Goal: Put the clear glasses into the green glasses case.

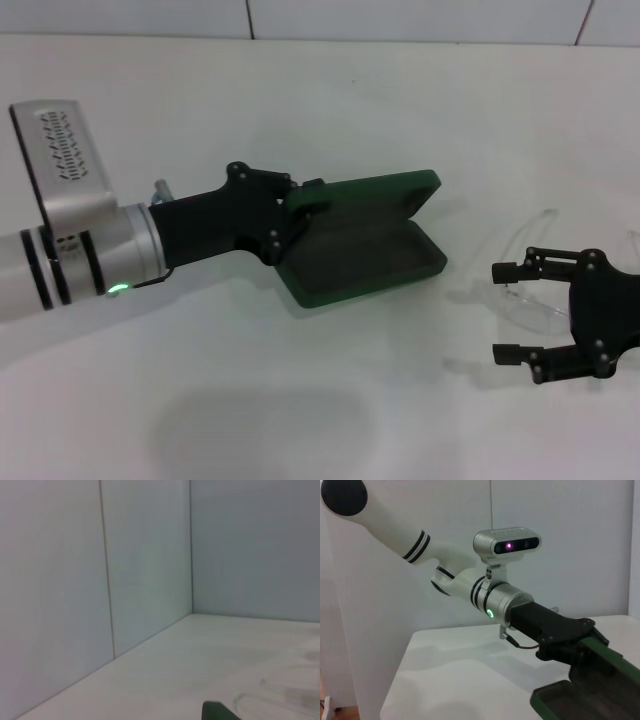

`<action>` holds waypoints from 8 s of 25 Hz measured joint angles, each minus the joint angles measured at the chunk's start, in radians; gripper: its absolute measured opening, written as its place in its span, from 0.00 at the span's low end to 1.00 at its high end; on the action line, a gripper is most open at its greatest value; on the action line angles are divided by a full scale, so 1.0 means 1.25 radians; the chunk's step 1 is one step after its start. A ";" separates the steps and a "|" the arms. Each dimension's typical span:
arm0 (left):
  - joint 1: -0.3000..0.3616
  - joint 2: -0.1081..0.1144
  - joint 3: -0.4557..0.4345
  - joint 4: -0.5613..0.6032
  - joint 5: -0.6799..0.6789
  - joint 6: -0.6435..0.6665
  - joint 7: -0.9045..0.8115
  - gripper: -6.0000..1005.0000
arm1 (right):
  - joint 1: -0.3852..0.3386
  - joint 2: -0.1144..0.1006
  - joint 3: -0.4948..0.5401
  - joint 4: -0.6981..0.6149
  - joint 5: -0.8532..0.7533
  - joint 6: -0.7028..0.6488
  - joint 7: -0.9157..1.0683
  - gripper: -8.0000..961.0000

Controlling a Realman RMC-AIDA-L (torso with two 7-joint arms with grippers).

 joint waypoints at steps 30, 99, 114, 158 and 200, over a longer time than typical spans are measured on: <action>-0.107 -0.016 0.022 -0.097 -0.003 0.025 0.123 0.07 | -0.018 0.025 0.000 0.000 0.003 -0.020 -0.054 0.89; -0.087 -0.004 0.088 0.046 0.170 -0.082 -0.237 0.52 | -0.021 0.028 -0.001 -0.001 -0.001 -0.041 -0.061 0.89; -0.106 -0.007 0.090 0.103 0.186 -0.109 -0.261 0.52 | -0.017 0.030 -0.004 -0.001 -0.001 -0.042 -0.064 0.89; -0.114 -0.007 0.163 0.296 0.331 -0.056 -0.487 0.53 | -0.014 0.031 -0.005 -0.001 -0.009 -0.042 -0.074 0.89; -0.058 -0.006 0.169 0.402 0.429 -0.027 -0.575 0.52 | -0.021 0.030 -0.001 -0.001 -0.009 -0.042 -0.082 0.89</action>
